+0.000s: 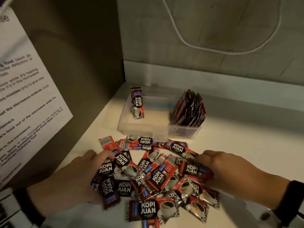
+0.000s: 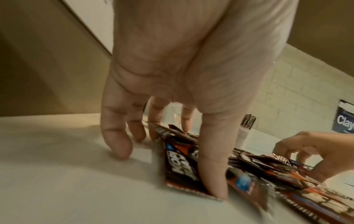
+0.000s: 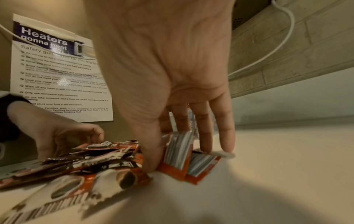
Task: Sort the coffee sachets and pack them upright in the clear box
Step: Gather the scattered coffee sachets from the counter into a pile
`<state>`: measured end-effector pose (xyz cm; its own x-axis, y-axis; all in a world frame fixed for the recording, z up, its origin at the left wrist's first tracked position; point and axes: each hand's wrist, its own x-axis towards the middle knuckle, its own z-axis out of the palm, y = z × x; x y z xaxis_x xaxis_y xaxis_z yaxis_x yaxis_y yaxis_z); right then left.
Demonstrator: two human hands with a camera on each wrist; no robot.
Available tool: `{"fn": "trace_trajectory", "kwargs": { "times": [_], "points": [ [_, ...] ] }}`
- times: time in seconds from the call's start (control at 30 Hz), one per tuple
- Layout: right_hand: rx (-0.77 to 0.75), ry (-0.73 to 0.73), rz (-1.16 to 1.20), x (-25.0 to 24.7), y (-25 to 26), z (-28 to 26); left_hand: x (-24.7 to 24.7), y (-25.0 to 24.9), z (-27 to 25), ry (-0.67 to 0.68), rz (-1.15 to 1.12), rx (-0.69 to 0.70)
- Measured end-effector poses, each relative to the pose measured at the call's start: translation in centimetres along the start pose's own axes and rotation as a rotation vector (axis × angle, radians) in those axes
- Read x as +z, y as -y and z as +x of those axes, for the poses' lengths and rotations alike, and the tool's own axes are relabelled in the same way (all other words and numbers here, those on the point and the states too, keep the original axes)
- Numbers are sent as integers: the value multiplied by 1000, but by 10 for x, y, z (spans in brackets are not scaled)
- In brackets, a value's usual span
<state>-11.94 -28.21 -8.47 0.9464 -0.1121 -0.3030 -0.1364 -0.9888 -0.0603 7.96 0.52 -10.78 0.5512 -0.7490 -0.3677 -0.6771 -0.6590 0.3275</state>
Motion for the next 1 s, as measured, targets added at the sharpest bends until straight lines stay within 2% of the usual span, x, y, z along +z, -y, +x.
{"fn": "trace_trajectory", "kwargs": {
  "times": [0.17, 0.37, 0.53, 0.63, 0.73, 0.83, 0.93, 1.0],
  "points": [
    [48, 18, 52, 2, -7, 3, 1, -22, 7, -52, 23, 61],
    [94, 19, 25, -19, -15, -1, -9, -38, 11, -181, 308, 74],
    [57, 34, 86, -29, -17, 3, -13, -48, 13, -147, 492, 29],
    [28, 66, 151, -25, -18, 7, -16, -36, 19, -123, 390, 52],
    [7, 101, 205, -20, -18, 9, -22, -25, 23, -78, 120, 75],
    [-27, 162, 247, -14, -18, 10, -32, -25, 30, -100, -67, 194],
    [-36, 178, 260, -13, -18, 11, -37, -28, 41, -167, -73, 359],
    [-44, 172, 282, -13, -18, 9, -32, -26, 52, -152, 20, 394]
  ]
}}
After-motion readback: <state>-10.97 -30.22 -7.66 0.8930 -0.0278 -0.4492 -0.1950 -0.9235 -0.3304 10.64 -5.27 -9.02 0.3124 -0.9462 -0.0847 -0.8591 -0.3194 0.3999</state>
